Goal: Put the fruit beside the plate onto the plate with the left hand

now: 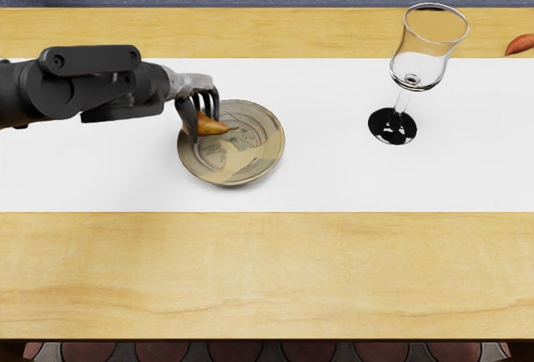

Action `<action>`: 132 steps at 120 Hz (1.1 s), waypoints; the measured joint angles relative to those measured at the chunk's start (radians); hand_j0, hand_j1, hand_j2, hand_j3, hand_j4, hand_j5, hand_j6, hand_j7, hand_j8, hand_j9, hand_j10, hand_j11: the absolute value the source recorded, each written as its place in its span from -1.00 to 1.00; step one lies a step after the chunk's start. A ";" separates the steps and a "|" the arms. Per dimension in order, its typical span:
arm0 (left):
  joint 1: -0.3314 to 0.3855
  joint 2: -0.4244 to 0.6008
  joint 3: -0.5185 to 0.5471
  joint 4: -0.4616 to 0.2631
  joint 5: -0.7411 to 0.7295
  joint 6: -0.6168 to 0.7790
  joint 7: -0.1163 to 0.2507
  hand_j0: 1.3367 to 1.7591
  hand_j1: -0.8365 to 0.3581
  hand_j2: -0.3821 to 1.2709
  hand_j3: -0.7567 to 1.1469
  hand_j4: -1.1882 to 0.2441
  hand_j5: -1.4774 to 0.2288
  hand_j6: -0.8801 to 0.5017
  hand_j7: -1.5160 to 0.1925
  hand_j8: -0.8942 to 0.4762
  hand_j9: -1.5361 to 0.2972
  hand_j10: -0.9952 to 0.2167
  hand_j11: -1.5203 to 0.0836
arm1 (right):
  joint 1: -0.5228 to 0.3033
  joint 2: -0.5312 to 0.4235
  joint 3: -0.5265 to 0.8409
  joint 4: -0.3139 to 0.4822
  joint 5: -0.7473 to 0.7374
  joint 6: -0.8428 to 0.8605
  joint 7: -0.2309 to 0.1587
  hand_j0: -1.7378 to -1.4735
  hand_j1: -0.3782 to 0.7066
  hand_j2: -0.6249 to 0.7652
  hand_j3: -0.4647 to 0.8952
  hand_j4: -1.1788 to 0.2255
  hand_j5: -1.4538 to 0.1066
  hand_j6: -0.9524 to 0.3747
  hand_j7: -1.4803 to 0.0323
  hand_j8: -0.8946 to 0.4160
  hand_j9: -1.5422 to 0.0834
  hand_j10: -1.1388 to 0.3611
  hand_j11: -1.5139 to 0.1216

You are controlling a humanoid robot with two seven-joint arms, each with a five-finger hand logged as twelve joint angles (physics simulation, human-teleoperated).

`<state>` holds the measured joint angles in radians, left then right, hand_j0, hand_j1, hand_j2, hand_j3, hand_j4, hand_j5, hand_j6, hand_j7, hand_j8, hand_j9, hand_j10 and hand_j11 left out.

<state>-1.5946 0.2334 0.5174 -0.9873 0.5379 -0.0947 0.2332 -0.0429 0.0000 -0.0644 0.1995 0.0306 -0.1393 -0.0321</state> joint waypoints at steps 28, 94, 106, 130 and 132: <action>-0.013 -0.040 -0.011 -0.001 -0.008 0.001 0.000 0.52 -0.28 0.09 -0.21 -0.28 -0.43 -0.44 -0.36 -0.41 -0.36 -0.50 -0.29 | 0.000 0.000 0.000 0.000 0.000 0.000 0.000 -0.40 -0.88 -0.11 -0.32 0.64 0.81 0.39 0.91 0.32 0.85 0.48 0.80; 0.001 0.144 -0.126 -0.018 -0.174 -0.181 -0.001 0.52 0.84 -0.48 -0.21 0.55 0.60 0.18 0.65 0.21 0.56 0.50 0.76 | 0.000 0.000 0.000 0.000 0.000 0.000 0.000 -0.40 -0.88 -0.11 -0.32 0.64 0.81 0.39 0.91 0.32 0.85 0.48 0.80; 0.001 0.237 -0.168 -0.031 -0.313 -0.340 -0.001 0.52 0.89 -0.50 -0.20 0.59 0.65 0.21 0.70 0.25 0.60 0.56 0.81 | 0.000 0.000 0.000 0.000 0.000 0.000 0.000 -0.40 -0.88 -0.11 -0.32 0.64 0.81 0.39 0.91 0.32 0.85 0.48 0.80; 0.055 0.445 -0.194 -0.036 -0.531 -0.490 -0.001 0.52 0.95 -0.52 -0.20 0.63 0.70 0.25 0.75 0.28 0.65 0.61 0.86 | 0.000 0.000 0.000 0.000 0.000 0.000 0.000 -0.40 -0.88 -0.11 -0.32 0.64 0.81 0.39 0.91 0.32 0.85 0.48 0.80; 0.059 0.459 -0.195 -0.035 -0.538 -0.494 -0.001 0.52 0.95 -0.53 -0.20 0.63 0.70 0.25 0.75 0.28 0.65 0.61 0.87 | 0.000 0.000 0.000 0.000 0.000 0.000 0.000 -0.40 -0.88 -0.11 -0.32 0.64 0.81 0.39 0.91 0.32 0.85 0.48 0.80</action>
<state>-1.5358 0.6922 0.3225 -1.0226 0.0002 -0.5889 0.2318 -0.0429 0.0000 -0.0644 0.1996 0.0306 -0.1393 -0.0322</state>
